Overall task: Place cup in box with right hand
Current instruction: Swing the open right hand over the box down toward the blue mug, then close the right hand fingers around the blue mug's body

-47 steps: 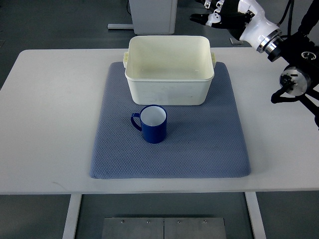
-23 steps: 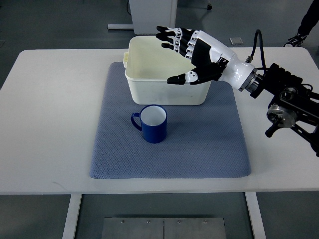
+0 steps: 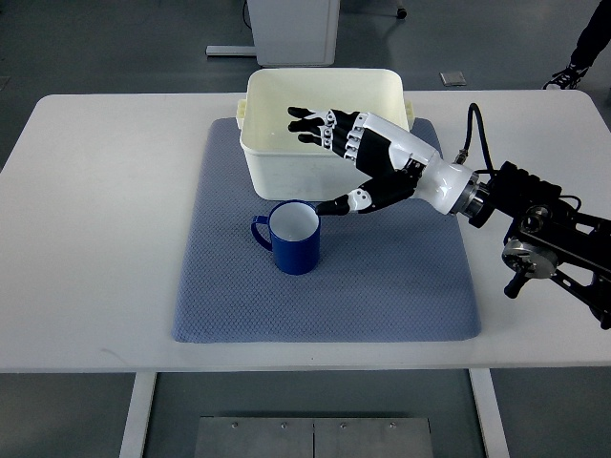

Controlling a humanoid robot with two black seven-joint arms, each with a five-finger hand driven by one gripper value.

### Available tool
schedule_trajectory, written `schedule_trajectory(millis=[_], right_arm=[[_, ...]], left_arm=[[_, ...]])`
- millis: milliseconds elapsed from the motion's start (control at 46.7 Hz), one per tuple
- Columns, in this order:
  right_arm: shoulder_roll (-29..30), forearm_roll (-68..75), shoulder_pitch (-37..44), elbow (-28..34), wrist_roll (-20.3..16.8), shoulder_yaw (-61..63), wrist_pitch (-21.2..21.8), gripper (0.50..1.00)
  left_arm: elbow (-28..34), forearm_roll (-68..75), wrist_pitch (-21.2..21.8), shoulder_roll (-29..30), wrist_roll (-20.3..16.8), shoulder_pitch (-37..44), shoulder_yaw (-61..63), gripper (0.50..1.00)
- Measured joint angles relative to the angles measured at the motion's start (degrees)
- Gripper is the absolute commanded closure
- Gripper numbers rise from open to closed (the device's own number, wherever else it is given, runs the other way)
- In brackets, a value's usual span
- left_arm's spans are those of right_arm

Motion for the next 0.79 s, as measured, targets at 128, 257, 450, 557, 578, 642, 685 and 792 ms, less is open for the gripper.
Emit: schedule_trajectory(millis=[128,257,450,557,578,642,685,792], right_arm=[[0.95,-0.19,-0.83,-0.45,-0.44,-0.70,-0.77,0.500],[2.17,-0.24,-2.20,-1.00,-1.60,-0.89,-3.23,0.500],[3.31,-0.24,-3.09,-1.01,-2.44,-3.03,-7.35,0.500],[3.85,-0.29,-3.76,-1.13,-2.47,-4.05,-8.33,0.500],[4.02,-0.31,-3.84,-1.23,-2.47,-4.15,-8.42,0.500],[4.65,-0.33,-4.45,-1.72,-2.47,-4.46,-8.75,0.500],[5.05,-0.32,-4.82,-2.00,-2.47,-4.52,-9.20,0.500],[5.94,-0.33,-5.37,-3.09,-2.61,-4.60,-10.69,0.500]], left_arm=[[0.00,0.00,0.00,0.00,0.00,0.00,0.00,0.500],[0.00,0.00,0.00,0.00,0.00,0.00,0.00,0.500],[0.00,0.00,0.00,0.00,0.00,0.00,0.00,0.500],[0.00,0.00,0.00,0.00,0.00,0.00,0.00,0.500],[0.00,0.00,0.00,0.00,0.00,0.00,0.00,0.500],[0.00,0.00,-0.01,0.00,0.00,0.00,0.00,0.500],[0.00,0.00,-0.01,0.00,0.00,0.00,0.00,0.500],[0.00,0.00,-0.01,0.00,0.00,0.00,0.00,0.500]])
